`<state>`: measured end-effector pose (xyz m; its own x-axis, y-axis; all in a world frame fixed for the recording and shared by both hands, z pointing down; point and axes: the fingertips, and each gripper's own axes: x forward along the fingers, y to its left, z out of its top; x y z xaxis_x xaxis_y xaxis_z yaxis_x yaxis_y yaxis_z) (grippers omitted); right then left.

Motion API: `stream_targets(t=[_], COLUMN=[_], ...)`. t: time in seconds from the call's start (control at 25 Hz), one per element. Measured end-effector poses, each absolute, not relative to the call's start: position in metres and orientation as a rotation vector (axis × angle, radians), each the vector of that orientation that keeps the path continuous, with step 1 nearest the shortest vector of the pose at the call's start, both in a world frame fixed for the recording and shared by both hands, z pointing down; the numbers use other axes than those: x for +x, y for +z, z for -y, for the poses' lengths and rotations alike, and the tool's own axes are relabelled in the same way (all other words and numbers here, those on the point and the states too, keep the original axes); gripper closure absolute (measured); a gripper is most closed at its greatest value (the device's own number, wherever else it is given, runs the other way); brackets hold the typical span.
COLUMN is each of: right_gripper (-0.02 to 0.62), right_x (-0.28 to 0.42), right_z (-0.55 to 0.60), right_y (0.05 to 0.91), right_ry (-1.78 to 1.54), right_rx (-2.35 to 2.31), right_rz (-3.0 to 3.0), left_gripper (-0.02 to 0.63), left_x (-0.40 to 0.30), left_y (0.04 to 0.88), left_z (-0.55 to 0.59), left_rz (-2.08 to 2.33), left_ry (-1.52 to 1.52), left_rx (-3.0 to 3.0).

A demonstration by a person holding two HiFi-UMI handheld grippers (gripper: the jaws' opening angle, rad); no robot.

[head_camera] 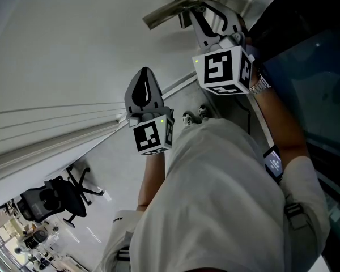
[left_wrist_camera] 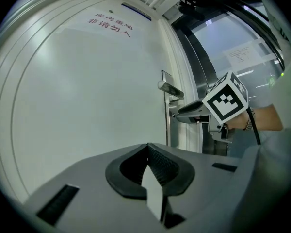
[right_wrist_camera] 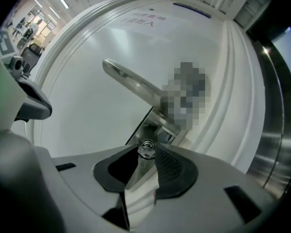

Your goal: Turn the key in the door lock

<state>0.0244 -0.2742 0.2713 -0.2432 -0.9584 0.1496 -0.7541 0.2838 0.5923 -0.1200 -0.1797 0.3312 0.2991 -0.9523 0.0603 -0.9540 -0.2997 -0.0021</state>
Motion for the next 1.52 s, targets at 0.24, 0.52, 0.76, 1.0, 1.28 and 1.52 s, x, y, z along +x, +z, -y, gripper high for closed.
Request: stream_targets(t=[0.24,0.52,0.76,1.0,1.28,1.52], right_gripper=[0.491,0.489,0.489,0.491,0.588,0.591], right_x=[0.025,0.017,0.025,0.026,0.004,-0.008], right_z=[0.275,0.274,0.269,0.247,0.219,0.191], right_y=[0.269,0.27,0.266,0.277,0.321,0.351], right_ry=[-0.412,-0.398,-0.293,-0.157,-0.025,0.158], right_rx=[1.57,1.664,1.722,1.758,1.623,1.388], right_rz=[2.177,2.255,2.359,2.492,2.566,2.755], left_gripper=[0.596,0.597,0.597,0.597,0.597,0.596], left_x=[-0.114,-0.13,-0.137,-0.145,-0.152,-0.132], left_y=[0.332,0.341,0.337,0.343,0.354,0.362], left_z=[0.181,0.18,0.178,0.171,0.165,0.157], left_rz=[1.82,1.833,1.89,1.912,1.917,1.848], left_ry=[0.077,0.134,0.133,0.166,0.185,0.204], left_rx=[2.516,2.465,2.446,2.418,2.39,2.473])
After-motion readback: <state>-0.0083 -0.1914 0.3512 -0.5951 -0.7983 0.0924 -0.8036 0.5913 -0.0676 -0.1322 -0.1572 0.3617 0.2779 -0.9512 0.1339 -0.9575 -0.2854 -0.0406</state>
